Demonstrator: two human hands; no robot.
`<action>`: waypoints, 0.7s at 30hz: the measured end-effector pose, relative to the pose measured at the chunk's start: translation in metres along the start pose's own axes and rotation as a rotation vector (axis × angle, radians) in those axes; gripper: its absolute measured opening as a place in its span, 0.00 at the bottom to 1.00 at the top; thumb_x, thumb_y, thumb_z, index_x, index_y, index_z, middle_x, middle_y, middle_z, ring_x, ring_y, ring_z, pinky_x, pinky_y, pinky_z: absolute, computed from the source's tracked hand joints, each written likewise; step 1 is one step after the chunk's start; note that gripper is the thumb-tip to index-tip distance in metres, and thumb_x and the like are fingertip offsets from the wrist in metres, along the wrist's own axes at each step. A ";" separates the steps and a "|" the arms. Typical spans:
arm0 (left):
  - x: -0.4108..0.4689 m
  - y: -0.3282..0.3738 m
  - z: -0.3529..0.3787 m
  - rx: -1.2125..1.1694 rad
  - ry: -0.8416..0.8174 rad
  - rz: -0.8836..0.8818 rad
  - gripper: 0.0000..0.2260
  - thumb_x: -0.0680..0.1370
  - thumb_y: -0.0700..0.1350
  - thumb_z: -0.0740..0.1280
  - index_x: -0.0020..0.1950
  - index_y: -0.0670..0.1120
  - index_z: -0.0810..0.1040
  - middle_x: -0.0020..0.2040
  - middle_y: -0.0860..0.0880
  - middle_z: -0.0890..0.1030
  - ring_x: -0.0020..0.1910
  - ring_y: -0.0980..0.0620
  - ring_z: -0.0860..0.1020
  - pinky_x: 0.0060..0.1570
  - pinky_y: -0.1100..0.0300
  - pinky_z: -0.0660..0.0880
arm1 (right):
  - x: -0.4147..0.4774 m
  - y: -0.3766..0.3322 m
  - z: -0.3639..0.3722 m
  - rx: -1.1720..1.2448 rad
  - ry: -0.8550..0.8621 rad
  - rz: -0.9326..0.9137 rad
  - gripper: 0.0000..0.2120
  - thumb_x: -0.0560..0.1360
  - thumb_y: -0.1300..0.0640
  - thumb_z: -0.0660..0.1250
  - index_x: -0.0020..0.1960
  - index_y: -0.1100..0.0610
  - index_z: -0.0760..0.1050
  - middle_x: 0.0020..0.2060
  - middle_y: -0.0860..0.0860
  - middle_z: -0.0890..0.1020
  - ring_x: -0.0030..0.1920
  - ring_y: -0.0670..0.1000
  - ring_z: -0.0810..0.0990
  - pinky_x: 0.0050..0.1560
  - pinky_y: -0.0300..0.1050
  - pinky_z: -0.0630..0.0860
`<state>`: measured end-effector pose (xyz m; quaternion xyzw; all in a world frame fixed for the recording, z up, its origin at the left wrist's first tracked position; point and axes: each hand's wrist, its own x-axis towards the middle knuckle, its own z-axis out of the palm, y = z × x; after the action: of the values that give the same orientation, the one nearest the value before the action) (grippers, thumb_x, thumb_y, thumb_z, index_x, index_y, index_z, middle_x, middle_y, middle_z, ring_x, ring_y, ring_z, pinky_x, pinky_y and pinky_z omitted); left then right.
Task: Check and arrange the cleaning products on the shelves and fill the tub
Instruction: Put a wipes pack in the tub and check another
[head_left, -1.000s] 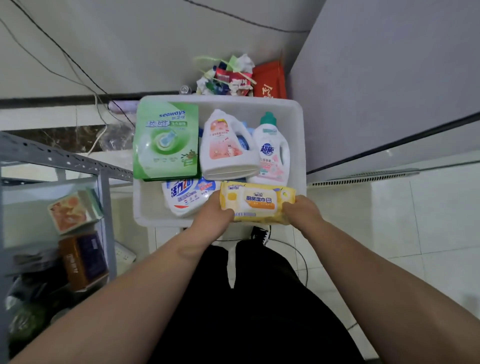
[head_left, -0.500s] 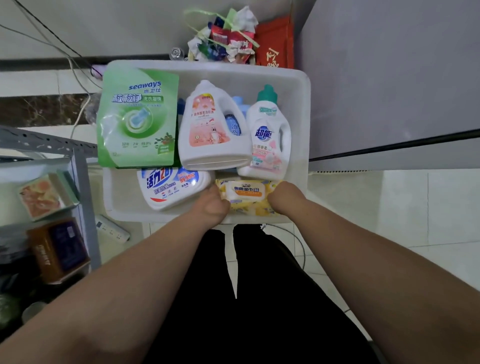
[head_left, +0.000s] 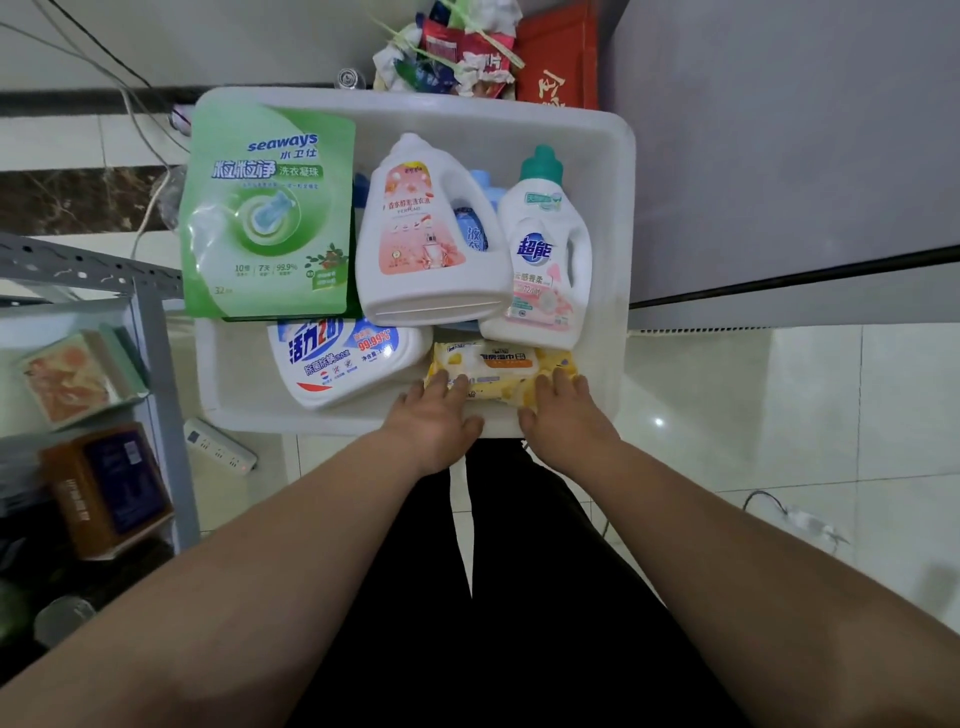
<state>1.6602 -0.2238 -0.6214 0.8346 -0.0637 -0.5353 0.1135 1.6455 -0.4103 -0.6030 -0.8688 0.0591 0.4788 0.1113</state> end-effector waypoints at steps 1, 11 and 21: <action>0.000 -0.001 0.001 0.021 0.003 0.004 0.32 0.83 0.61 0.54 0.83 0.50 0.48 0.84 0.44 0.48 0.82 0.39 0.49 0.79 0.45 0.52 | 0.001 0.000 -0.001 -0.028 -0.006 -0.015 0.27 0.86 0.48 0.51 0.78 0.65 0.57 0.79 0.64 0.57 0.77 0.67 0.55 0.77 0.58 0.54; -0.095 -0.015 -0.004 0.048 0.283 0.124 0.32 0.71 0.52 0.47 0.68 0.39 0.75 0.64 0.38 0.76 0.63 0.36 0.74 0.58 0.42 0.76 | -0.056 -0.015 -0.028 -0.134 0.085 -0.361 0.19 0.82 0.55 0.59 0.71 0.61 0.71 0.66 0.58 0.74 0.69 0.59 0.68 0.69 0.53 0.68; -0.264 -0.037 0.049 0.012 0.681 -0.085 0.24 0.74 0.54 0.56 0.60 0.41 0.80 0.52 0.41 0.81 0.53 0.38 0.78 0.51 0.44 0.79 | -0.163 -0.093 -0.046 -0.483 0.296 -0.955 0.19 0.71 0.54 0.69 0.58 0.62 0.80 0.53 0.60 0.81 0.56 0.63 0.80 0.55 0.53 0.79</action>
<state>1.5044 -0.1340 -0.4187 0.9679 0.0097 -0.2298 0.1009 1.6157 -0.3327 -0.4283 -0.8580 -0.4378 0.2477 0.1041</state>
